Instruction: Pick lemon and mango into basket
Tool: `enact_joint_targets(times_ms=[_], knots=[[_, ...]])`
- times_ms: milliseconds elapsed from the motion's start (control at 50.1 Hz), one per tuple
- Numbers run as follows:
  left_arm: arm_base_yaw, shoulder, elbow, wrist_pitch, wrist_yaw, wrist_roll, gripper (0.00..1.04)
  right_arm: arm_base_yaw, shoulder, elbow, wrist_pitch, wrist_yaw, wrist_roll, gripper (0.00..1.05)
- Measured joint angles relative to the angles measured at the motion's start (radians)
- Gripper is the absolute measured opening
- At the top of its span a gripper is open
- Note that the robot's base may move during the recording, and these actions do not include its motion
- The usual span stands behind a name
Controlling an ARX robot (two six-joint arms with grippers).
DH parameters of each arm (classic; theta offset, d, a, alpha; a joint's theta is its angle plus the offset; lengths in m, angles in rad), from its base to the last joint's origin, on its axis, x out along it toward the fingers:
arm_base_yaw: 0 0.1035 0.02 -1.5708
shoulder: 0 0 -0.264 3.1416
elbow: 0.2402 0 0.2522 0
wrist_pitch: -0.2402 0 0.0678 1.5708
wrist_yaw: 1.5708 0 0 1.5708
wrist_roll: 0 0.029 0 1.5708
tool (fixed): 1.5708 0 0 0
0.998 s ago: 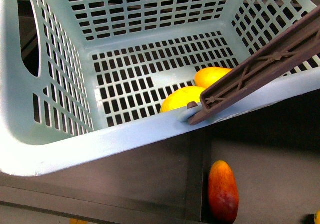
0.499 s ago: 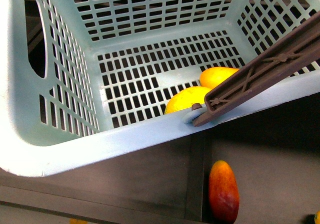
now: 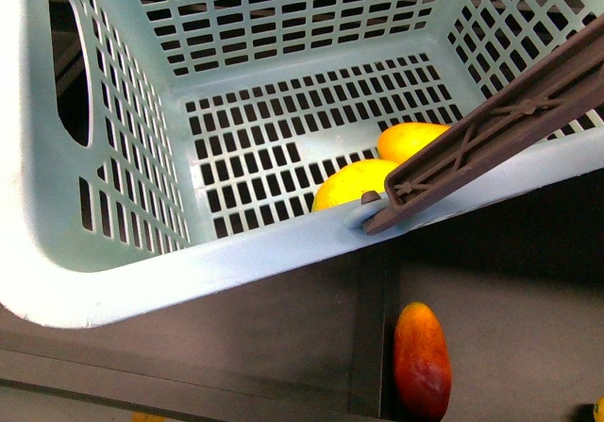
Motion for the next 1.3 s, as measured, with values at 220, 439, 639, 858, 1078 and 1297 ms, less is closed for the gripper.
enact_joint_targets(times_ms=[220, 439, 639, 858, 1078, 1297], knots=[[0.000, 0.000, 0.000, 0.000, 0.000, 0.000, 0.05, 0.000, -0.099, 0.000, -0.095, 0.000, 0.000, 0.02], [0.000, 0.000, 0.000, 0.000, 0.000, -0.001, 0.05, 0.000, -0.153, 0.000, -0.150, 0.000, 0.000, 0.02], [0.000, 0.000, 0.000, 0.000, 0.000, 0.000, 0.05, 0.000, -0.200, 0.000, -0.197, 0.000, 0.000, 0.02], [0.000, 0.000, 0.000, 0.000, -0.003, -0.001, 0.05, 0.000, -0.371, 0.000, -0.374, 0.000, 0.000, 0.02], [0.000, 0.000, 0.000, 0.000, 0.000, -0.001, 0.05, 0.000, -0.374, 0.000, -0.377, 0.000, 0.000, 0.02], [0.000, 0.000, 0.000, 0.000, 0.000, 0.000, 0.05, 0.000, -0.374, 0.000, -0.377, 0.000, 0.000, 0.27]])
